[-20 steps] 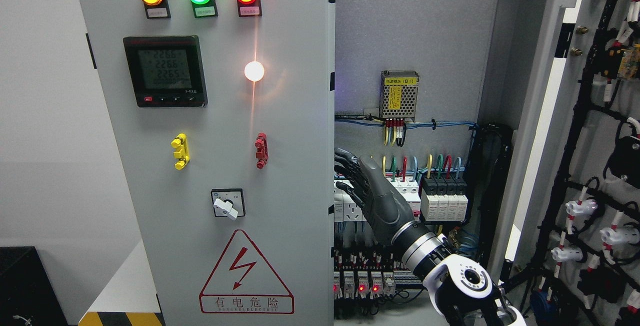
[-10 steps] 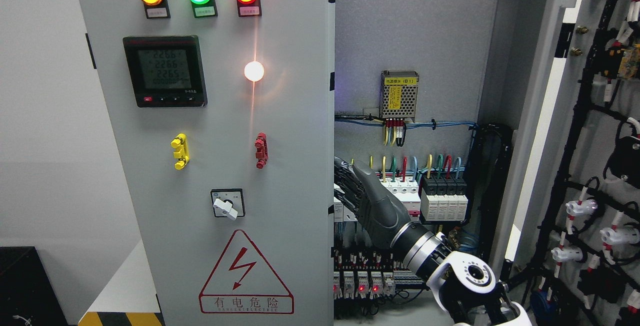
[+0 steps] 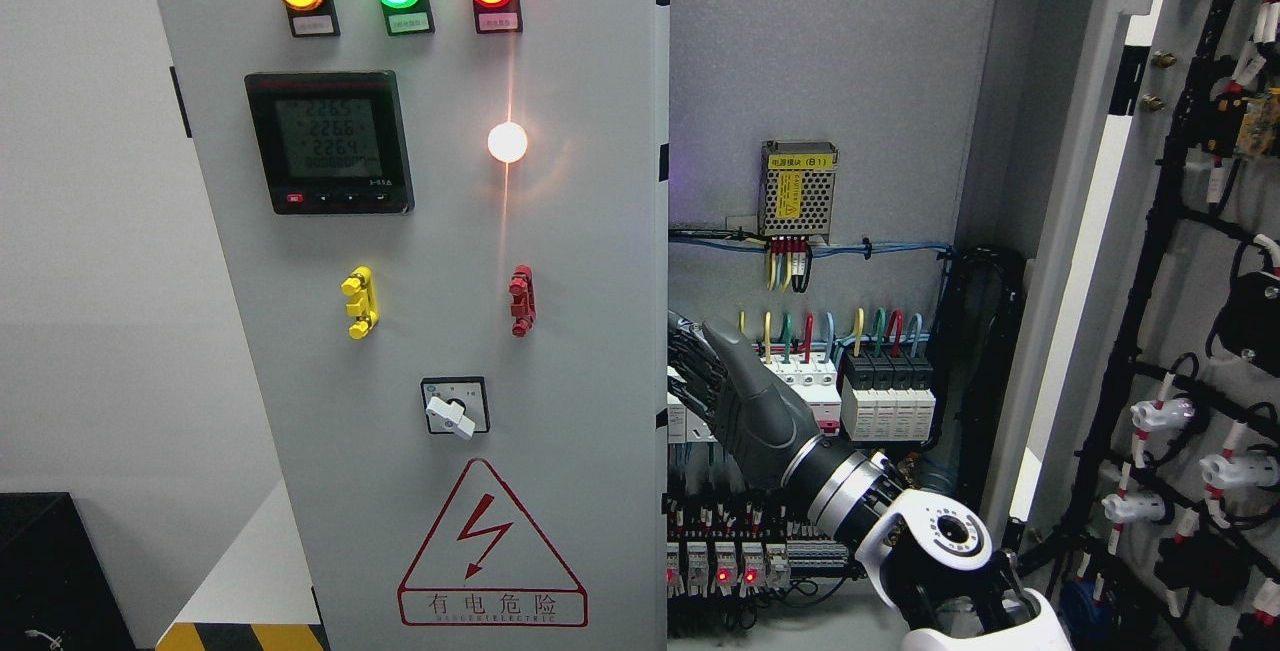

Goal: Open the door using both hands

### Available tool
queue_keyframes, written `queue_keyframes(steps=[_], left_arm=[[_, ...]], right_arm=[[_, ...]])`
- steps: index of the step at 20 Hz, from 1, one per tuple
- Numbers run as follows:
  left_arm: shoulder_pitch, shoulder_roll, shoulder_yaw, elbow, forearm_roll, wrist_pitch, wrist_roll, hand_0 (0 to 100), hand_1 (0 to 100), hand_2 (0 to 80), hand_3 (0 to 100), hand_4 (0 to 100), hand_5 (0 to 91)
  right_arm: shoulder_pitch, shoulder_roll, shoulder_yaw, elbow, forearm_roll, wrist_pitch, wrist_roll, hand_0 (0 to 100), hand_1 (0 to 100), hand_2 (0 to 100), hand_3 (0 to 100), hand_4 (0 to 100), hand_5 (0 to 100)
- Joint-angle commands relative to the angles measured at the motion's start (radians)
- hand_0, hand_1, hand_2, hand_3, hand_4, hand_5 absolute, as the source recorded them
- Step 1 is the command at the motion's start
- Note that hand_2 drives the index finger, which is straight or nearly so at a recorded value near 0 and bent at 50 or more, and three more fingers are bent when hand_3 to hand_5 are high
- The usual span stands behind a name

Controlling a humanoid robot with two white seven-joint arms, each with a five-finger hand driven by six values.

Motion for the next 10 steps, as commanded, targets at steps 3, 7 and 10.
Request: queue_keyframes(steps=[3,7,10], left_arm=[[0.031,0.001,0.000,-0.009,0.001,-0.001,-0.001,0,0,0.0,0,0,0.0],[0.031,0.000,0.000,-0.009,-0.001,-0.001,-0.001,0,0,0.0,0,0,0.0],[0.031,0.000,0.000,-0.009,-0.001,-0.001,-0.001,0,0,0.0,0,0,0.0]], right_arm=[[-0.026,0.000,0.006,0.051,-0.001,0.000,0.027,19,0,0,0,0,0],[-0.035,0.000,0.003,0.060,-0.001,0.000,0.028,19,0,0,0,0,0],[-0.036,0.000,0.003,0.063,-0.001,0.000,0.050,19,0,0,0,0,0]])
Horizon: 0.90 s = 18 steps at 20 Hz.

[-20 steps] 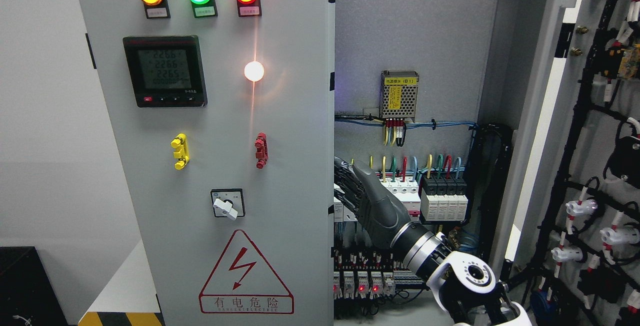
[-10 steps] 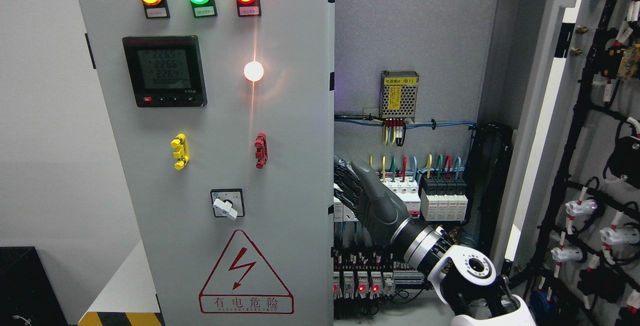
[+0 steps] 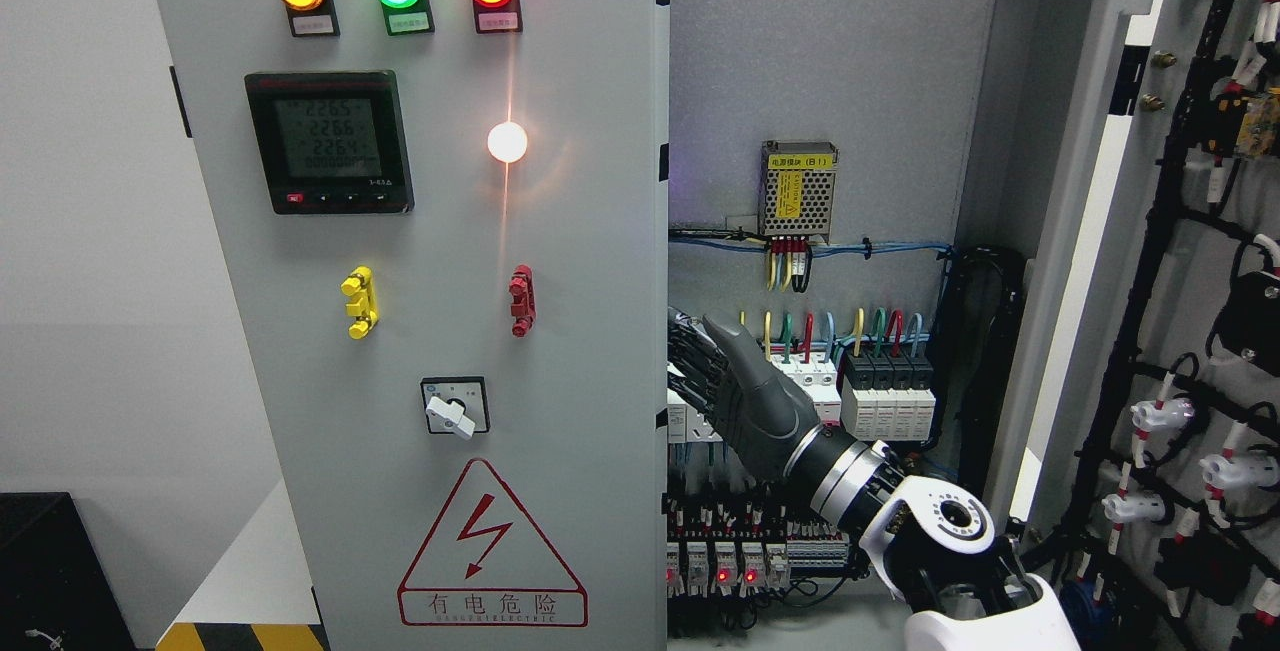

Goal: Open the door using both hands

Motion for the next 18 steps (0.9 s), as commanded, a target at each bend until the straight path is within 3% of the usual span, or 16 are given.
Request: queue_keyframes(steps=[1,14,17,18], left_arm=[[0.032,0.000,0.000,-0.009,0.000,0.001,0.001,0,0,0.0,0,0,0.0],[0.031,0.000,0.000,-0.009,0.000,0.000,0.001,0,0,0.0,0,0,0.0],[0.032,0.000,0.000,-0.009,0.000,0.000,0.001,0,0,0.0,0,0,0.0],[0.032,0.001,0.000,-0.009,0.001,0.000,0.001,0,0,0.0,0,0,0.0]], right_arm=[[-0.009,0.002,0.009,0.032,0.000,0.000,0.022,19,0,0,0,0,0],[-0.018,0.000,-0.009,0.043,0.000,0.000,0.031,19,0,0,0,0,0],[-0.020,0.000,-0.011,0.044,0.000,0.012,0.099,19,0,0,0,0,0],[-0.020,0.000,-0.012,0.044,0.000,0.030,0.103,19,0,0,0,0,0]])
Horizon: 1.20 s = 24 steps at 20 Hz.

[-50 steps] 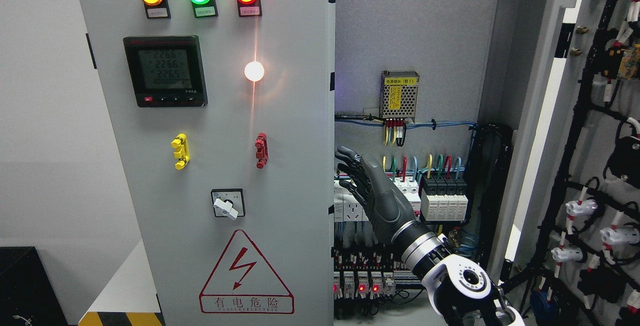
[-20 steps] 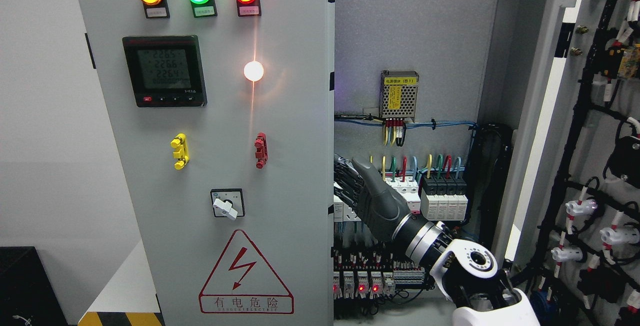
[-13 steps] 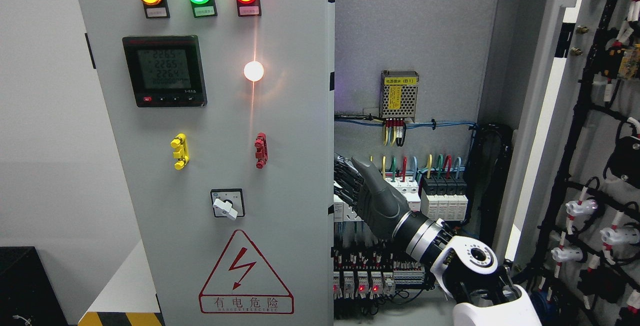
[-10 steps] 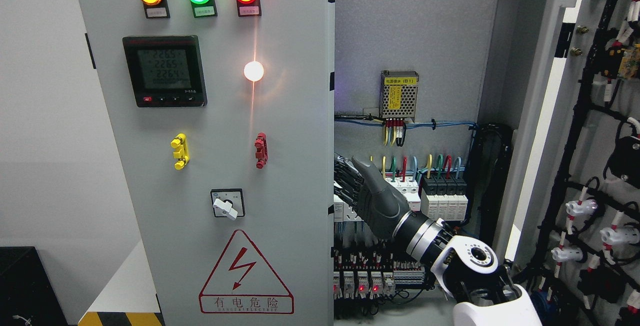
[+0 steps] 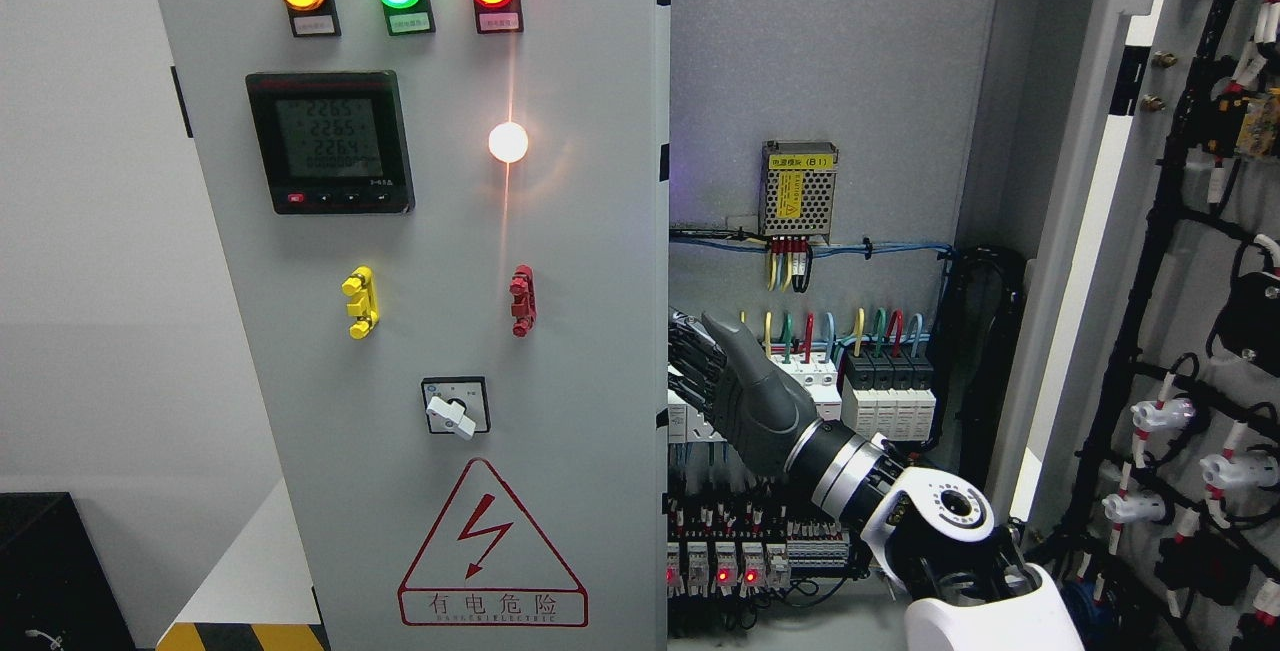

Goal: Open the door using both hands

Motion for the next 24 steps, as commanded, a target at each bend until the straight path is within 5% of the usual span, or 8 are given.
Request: queue_keyframes(steps=[1,24], left_arm=[[0.032,0.000,0.000,-0.009,0.000,0.001,0.005,0,0,0.0,0,0,0.0],[0.032,0.001,0.000,-0.009,0.000,0.001,0.005,0,0,0.0,0,0,0.0]], right_arm=[[-0.007,0.003,0.009,0.010,0.000,0.032,0.035,19,0,0,0,0,0],[-0.036,0.003,-0.001,0.025,0.000,0.029,0.059,19,0,0,0,0,0]])
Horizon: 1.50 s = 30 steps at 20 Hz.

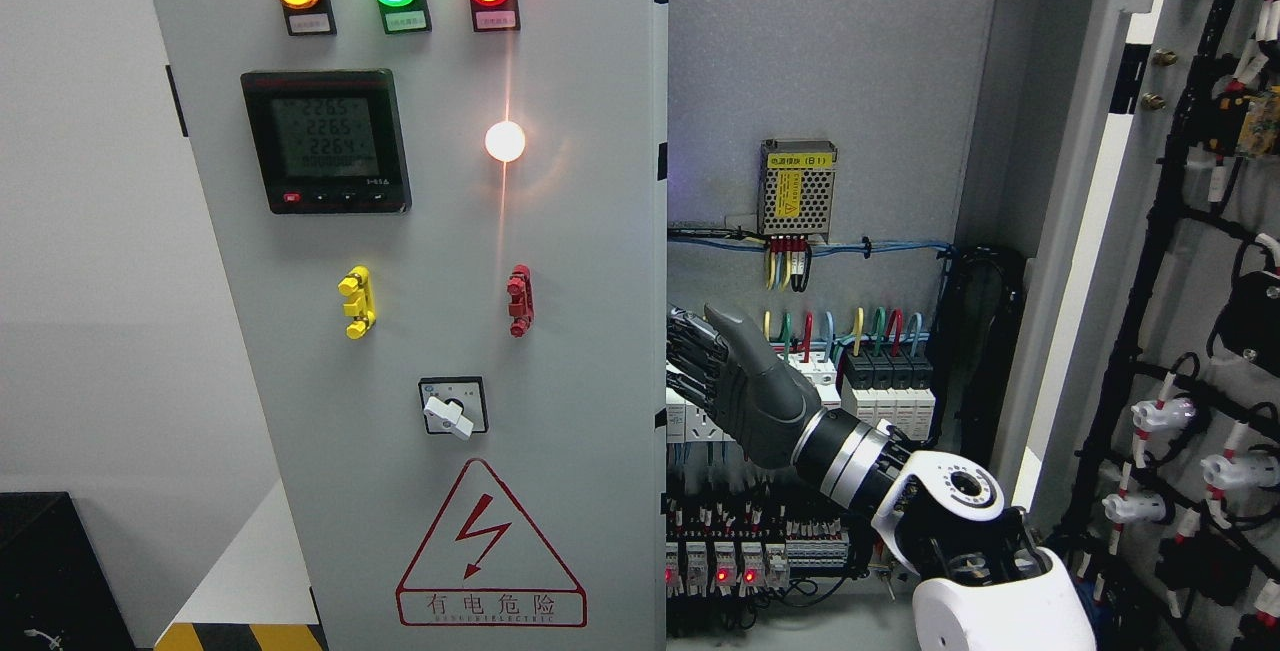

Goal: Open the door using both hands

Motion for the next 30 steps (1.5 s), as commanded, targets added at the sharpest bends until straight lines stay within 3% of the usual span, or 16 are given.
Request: queue_keyframes(steps=[1,18,25,30], left_arm=[[0.032,0.000,0.000,-0.009,-0.001,0.001,0.001,0,0,0.0,0,0,0.0],[0.031,0.001,0.000,-0.009,-0.001,0.001,-0.001,0,0,0.0,0,0,0.0],[0.031,0.001,0.000,-0.009,-0.001,0.001,0.001,0,0,0.0,0,0,0.0],[0.031,0.000,0.000,-0.009,-0.001,0.001,0.001,0,0,0.0,0,0,0.0]], right_arm=[[-0.004,0.004,0.012,0.006,0.000,-0.001,0.005,19,0,0,0,0,0],[0.002,-0.006,0.013,0.003,-0.002,-0.004,0.025,19,0,0,0,0,0],[0.046,-0.033,0.041,-0.072,-0.042,-0.004,0.024,19,0,0,0,0,0],[0.097,-0.062,0.105,-0.155,-0.043,-0.004,0.024,19,0,0,0,0,0]])
